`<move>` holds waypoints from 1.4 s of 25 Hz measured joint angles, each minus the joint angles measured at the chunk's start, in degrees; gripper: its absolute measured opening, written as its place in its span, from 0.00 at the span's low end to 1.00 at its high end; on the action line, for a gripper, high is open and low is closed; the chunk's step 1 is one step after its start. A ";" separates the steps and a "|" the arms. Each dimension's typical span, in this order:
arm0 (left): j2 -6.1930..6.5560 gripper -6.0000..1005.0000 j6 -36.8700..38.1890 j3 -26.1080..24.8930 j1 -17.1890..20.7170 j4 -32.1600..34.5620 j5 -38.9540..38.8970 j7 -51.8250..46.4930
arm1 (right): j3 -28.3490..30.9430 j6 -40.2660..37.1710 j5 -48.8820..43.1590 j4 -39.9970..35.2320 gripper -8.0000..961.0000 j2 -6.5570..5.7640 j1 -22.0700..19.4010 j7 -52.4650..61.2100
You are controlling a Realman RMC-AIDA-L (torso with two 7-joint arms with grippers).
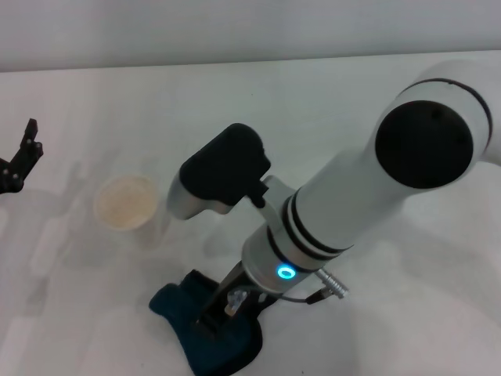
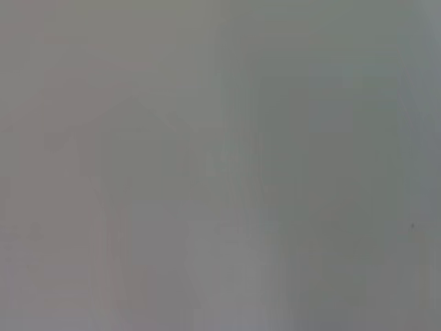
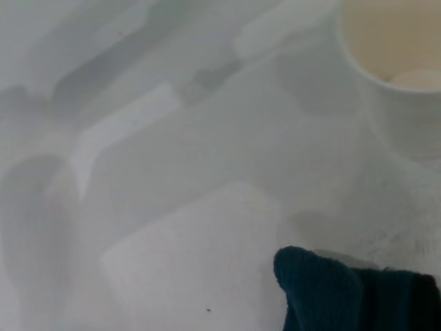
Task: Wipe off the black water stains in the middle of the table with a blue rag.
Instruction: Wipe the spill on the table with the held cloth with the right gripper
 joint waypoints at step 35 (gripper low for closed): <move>0.08 0.87 -0.37 -0.32 -0.04 -0.55 -0.51 -0.02 | 10.78 6.56 -8.15 -1.31 0.10 -0.70 -1.68 -0.67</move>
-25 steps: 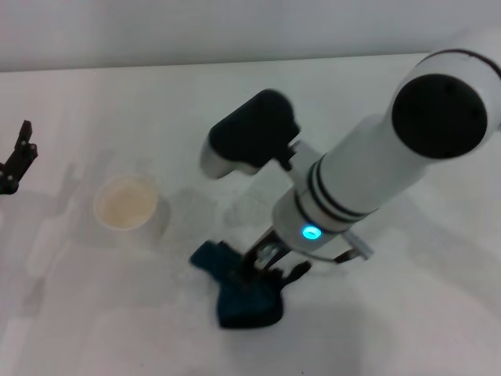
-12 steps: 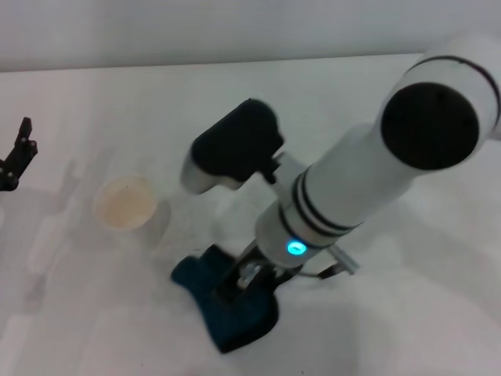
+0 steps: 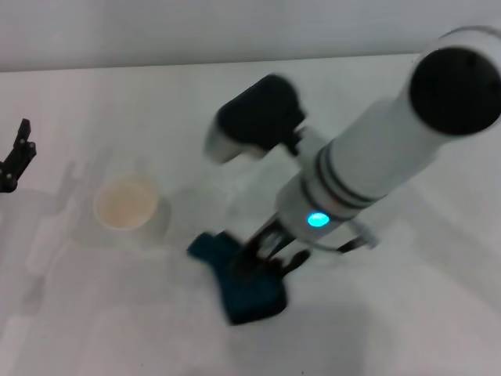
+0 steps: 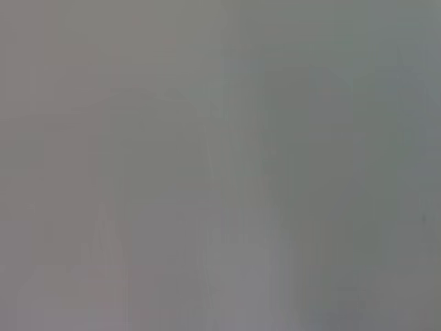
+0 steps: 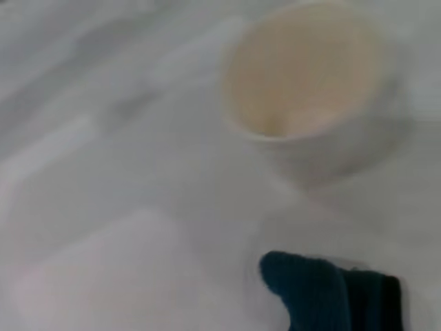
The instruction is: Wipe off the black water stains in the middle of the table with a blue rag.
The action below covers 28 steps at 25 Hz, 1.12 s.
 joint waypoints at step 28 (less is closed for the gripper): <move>0.00 0.87 -0.31 0.00 -1.07 0.00 -4.03 -0.43 | 33.27 15.03 -20.03 1.44 0.11 -0.43 -8.35 -10.93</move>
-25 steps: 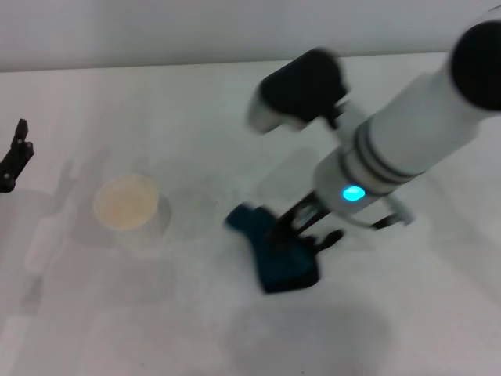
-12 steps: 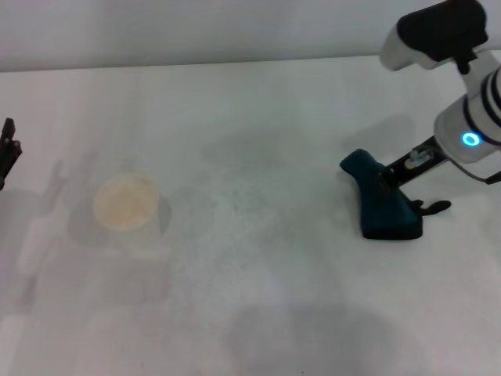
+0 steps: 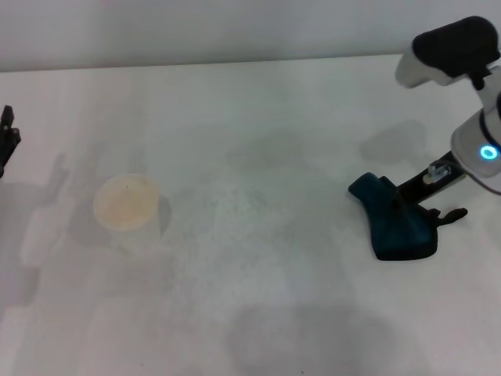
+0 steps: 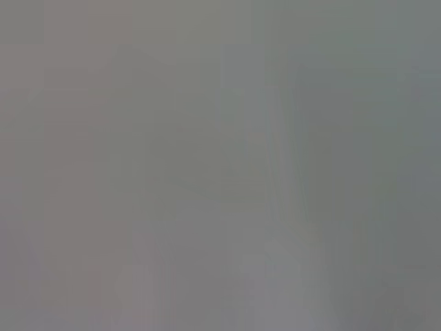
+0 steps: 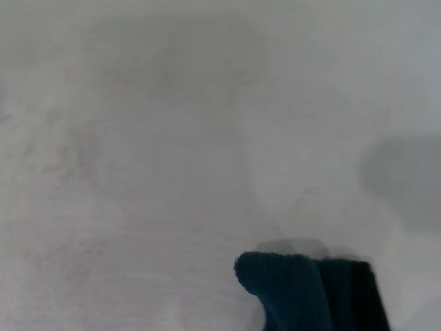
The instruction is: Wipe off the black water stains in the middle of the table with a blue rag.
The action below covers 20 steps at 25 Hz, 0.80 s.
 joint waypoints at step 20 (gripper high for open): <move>-0.18 0.88 -0.66 0.00 -0.85 0.55 -0.26 0.00 | 43.69 -9.72 15.57 8.55 0.42 -0.86 -1.12 -32.79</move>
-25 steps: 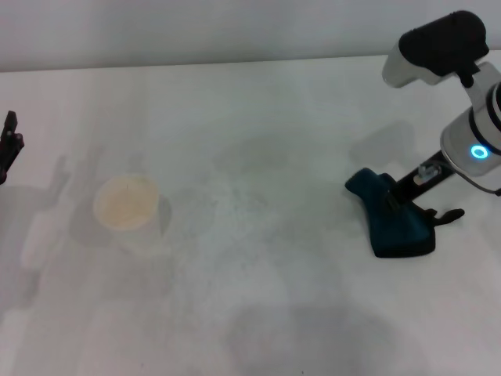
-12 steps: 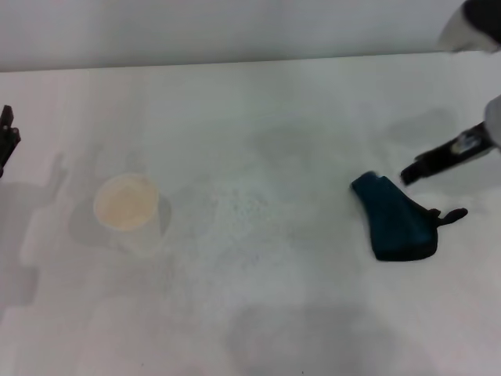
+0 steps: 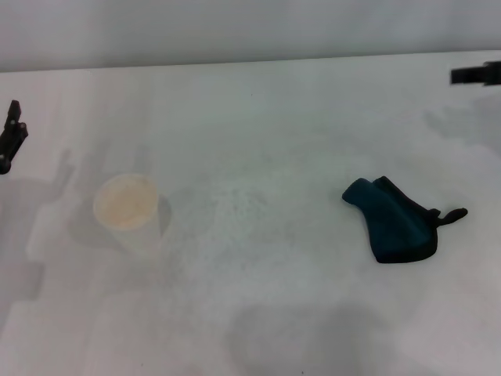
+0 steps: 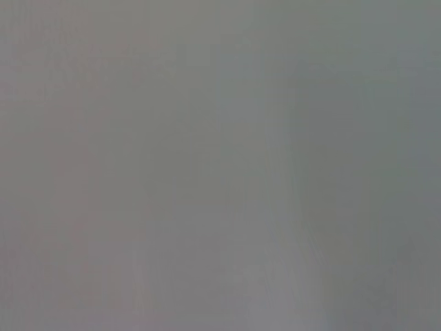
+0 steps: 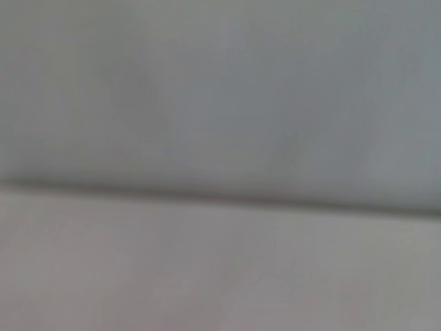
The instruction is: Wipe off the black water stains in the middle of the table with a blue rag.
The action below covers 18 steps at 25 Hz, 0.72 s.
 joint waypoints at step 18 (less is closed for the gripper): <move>-0.19 0.88 -0.01 0.00 -0.11 1.03 -4.75 0.00 | 18.40 -15.51 61.63 36.04 0.42 0.38 -7.25 -73.80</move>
